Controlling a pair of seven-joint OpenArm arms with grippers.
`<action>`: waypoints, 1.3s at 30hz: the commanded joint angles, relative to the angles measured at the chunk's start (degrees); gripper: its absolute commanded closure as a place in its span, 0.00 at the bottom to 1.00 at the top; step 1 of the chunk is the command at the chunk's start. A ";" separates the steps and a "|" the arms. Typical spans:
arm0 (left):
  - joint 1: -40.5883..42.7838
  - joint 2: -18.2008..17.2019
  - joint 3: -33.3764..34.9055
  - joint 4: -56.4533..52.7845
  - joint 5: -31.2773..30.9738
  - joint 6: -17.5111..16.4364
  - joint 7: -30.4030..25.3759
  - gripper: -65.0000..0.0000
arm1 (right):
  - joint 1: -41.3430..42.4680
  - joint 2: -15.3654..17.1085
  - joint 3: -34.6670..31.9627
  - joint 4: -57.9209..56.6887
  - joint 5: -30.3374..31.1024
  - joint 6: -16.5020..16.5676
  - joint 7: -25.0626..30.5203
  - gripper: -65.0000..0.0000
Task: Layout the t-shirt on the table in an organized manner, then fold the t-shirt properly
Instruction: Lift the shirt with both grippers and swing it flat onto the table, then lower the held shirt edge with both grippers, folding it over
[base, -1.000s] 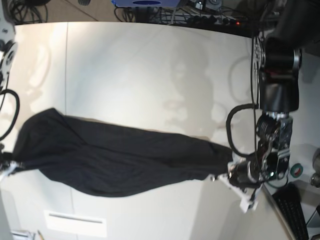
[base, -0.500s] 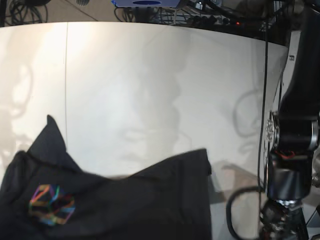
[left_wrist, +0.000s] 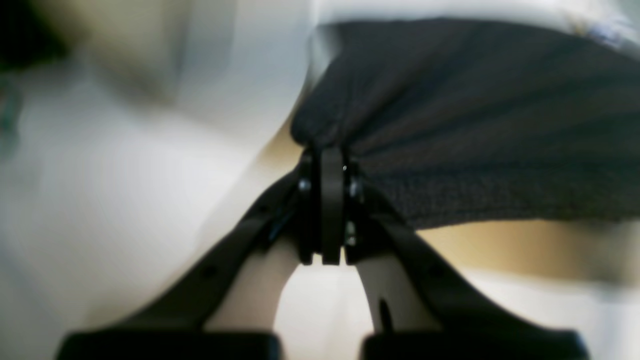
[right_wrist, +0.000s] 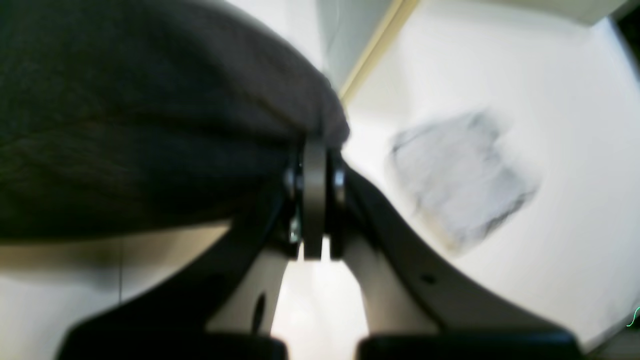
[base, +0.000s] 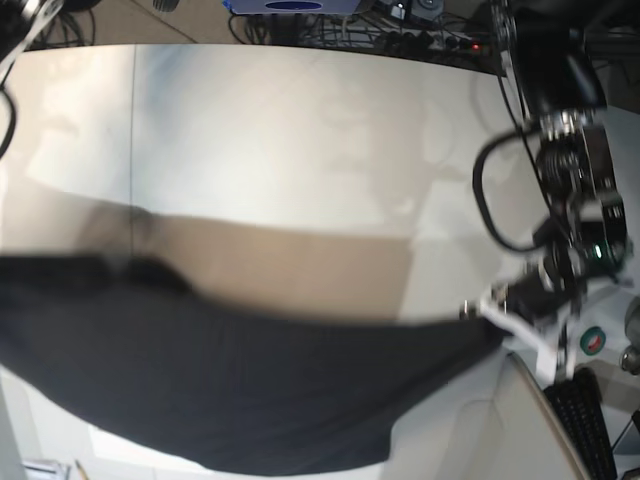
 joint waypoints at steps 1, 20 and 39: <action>0.59 -0.63 -0.42 -0.30 -0.72 -0.35 -1.47 1.00 | -0.97 0.32 -0.75 -2.30 0.61 -0.36 3.82 1.00; 15.62 -4.68 1.25 -11.82 -0.72 -0.35 -13.77 1.00 | -11.52 -1.09 -6.29 -24.98 0.34 -0.36 13.14 1.00; 33.91 -5.12 -4.90 -0.83 -0.81 -0.27 -13.42 1.00 | -21.72 -3.11 -5.41 -11.88 0.34 -0.36 12.17 1.00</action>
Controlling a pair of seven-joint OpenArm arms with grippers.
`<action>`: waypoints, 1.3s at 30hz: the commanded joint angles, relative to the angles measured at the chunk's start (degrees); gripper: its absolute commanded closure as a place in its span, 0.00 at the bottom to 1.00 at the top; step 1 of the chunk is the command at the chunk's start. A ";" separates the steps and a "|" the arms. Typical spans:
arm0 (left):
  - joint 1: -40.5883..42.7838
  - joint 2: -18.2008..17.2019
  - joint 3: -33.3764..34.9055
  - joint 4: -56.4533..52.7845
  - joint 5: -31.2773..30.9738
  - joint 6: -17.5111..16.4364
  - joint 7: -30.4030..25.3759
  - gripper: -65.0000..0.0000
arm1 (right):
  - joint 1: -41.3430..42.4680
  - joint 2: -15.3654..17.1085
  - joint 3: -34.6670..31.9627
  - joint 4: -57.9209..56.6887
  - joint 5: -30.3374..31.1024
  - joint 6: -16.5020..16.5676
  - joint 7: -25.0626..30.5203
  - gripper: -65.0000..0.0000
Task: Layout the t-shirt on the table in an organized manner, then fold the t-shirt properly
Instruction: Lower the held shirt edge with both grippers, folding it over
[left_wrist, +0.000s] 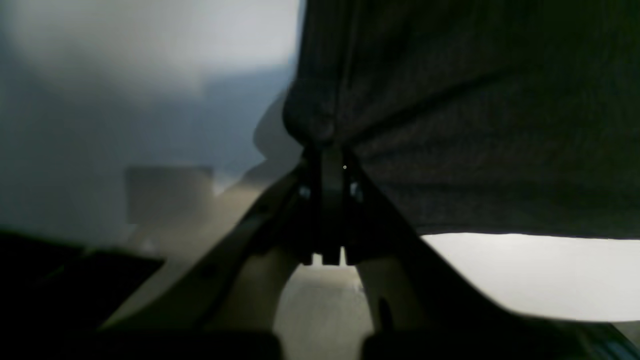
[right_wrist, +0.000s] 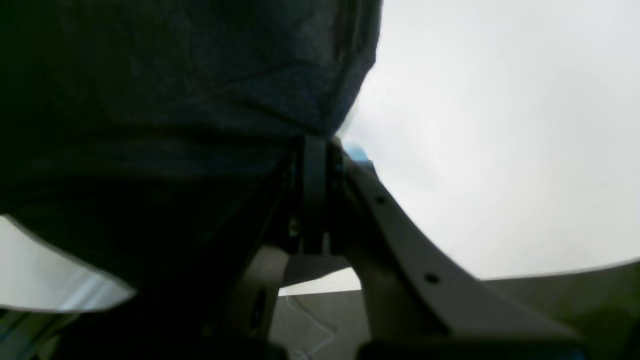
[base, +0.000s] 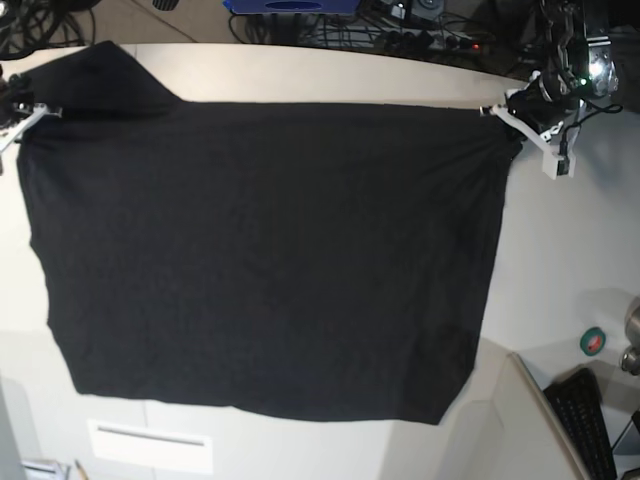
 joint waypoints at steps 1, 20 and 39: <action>0.98 -0.74 -0.58 2.50 -0.29 -0.37 -0.77 1.00 | -0.71 0.93 1.33 2.38 0.17 0.04 -0.40 1.00; -7.99 1.45 -5.94 4.70 -0.29 -0.29 7.41 1.00 | 12.38 2.96 2.12 -1.40 -0.01 0.04 -7.88 1.00; -21.44 0.93 -5.85 -7.52 -0.20 -0.29 7.41 1.00 | 28.56 5.77 -7.29 -15.38 -4.23 -0.23 -7.61 1.00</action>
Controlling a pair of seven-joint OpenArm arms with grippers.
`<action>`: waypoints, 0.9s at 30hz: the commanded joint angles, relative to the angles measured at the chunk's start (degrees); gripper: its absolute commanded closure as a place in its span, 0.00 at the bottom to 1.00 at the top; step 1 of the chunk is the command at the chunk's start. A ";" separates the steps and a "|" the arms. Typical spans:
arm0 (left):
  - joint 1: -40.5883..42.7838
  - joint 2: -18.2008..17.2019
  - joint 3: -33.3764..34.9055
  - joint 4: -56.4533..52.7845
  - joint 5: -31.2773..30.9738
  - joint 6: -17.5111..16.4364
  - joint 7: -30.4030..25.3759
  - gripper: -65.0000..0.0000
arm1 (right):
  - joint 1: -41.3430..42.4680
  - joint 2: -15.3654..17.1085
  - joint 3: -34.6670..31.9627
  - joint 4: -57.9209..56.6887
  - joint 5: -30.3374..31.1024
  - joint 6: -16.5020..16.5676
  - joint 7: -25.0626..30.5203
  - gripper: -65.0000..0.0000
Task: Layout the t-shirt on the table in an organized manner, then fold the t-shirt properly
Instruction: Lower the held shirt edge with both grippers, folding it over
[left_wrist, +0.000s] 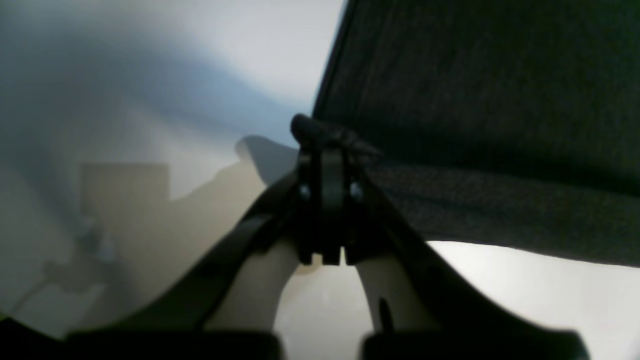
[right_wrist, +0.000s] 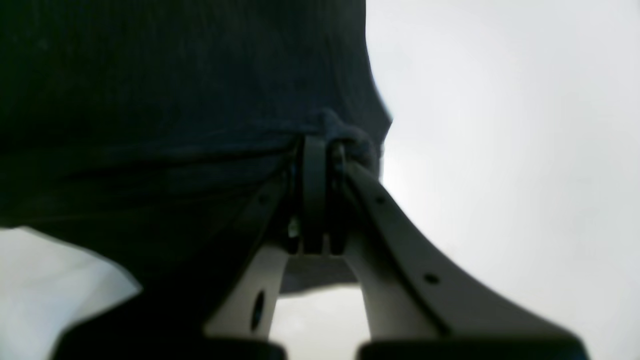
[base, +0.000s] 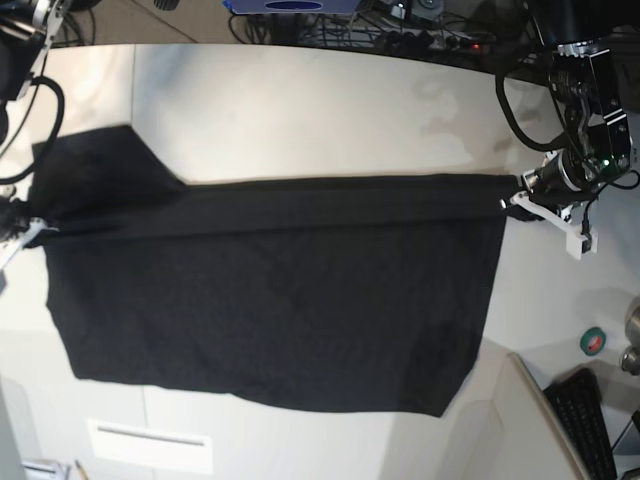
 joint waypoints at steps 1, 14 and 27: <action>-1.49 -0.93 -0.34 0.37 -0.09 0.00 -0.92 1.00 | 2.16 0.67 -0.19 -0.72 -1.46 -0.07 1.00 1.00; -9.84 -1.55 5.81 -9.39 0.00 0.00 -1.45 1.00 | 9.29 -0.47 -0.80 -13.29 -7.53 -0.07 9.79 1.00; -12.57 -1.64 4.49 -9.66 -0.09 4.13 -1.45 1.00 | 11.48 -0.47 -0.80 -17.34 -7.53 -0.07 15.86 1.00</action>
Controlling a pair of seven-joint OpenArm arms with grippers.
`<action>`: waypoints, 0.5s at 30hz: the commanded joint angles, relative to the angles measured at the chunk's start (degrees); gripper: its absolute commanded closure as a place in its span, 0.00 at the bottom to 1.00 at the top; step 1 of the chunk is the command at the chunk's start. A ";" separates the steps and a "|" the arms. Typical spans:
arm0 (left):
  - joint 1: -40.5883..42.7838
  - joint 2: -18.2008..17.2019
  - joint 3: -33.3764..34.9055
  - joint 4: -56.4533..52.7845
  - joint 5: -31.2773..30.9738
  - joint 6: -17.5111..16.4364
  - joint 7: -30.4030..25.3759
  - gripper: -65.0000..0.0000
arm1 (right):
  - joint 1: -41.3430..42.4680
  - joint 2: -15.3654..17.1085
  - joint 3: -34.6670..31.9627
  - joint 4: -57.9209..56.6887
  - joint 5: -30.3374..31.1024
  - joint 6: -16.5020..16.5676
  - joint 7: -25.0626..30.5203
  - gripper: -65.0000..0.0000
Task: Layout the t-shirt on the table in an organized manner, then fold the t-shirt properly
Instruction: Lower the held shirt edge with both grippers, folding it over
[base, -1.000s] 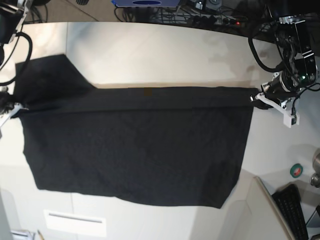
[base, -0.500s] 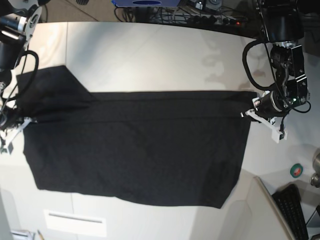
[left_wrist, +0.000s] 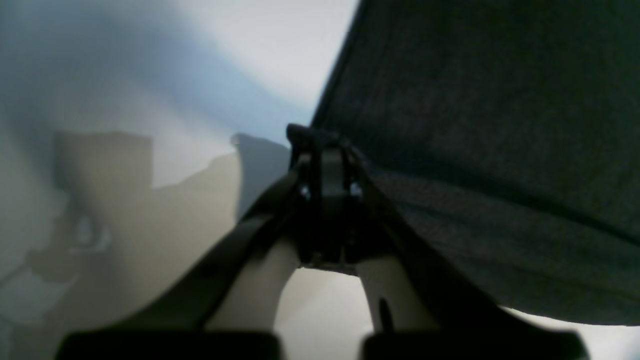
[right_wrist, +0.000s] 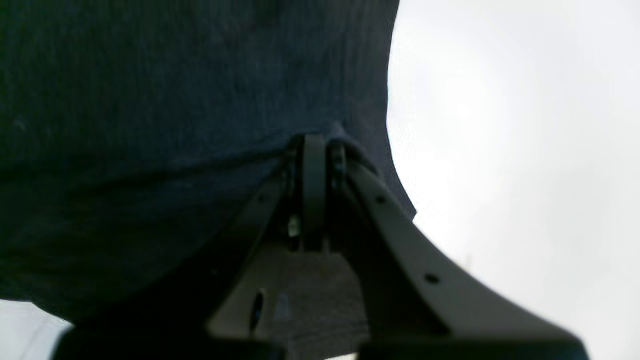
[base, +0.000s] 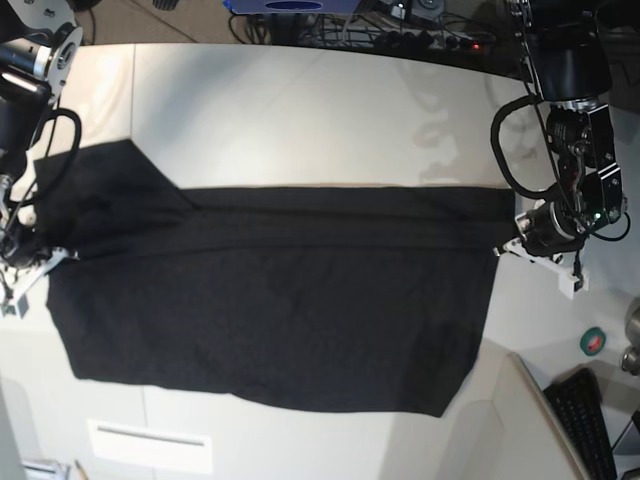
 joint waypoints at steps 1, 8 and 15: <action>-1.18 -0.83 -0.16 0.62 -0.31 0.50 -0.83 1.00 | 2.06 1.11 0.14 0.61 0.19 -0.10 1.15 1.00; -1.18 -0.83 -0.16 0.44 -0.22 0.50 -0.92 1.00 | 2.42 1.11 0.14 -1.06 0.19 -0.10 4.14 1.00; -1.18 -0.83 -0.16 0.44 -0.22 0.59 -0.92 1.00 | 2.42 0.84 0.14 -0.89 0.19 -0.10 4.22 1.00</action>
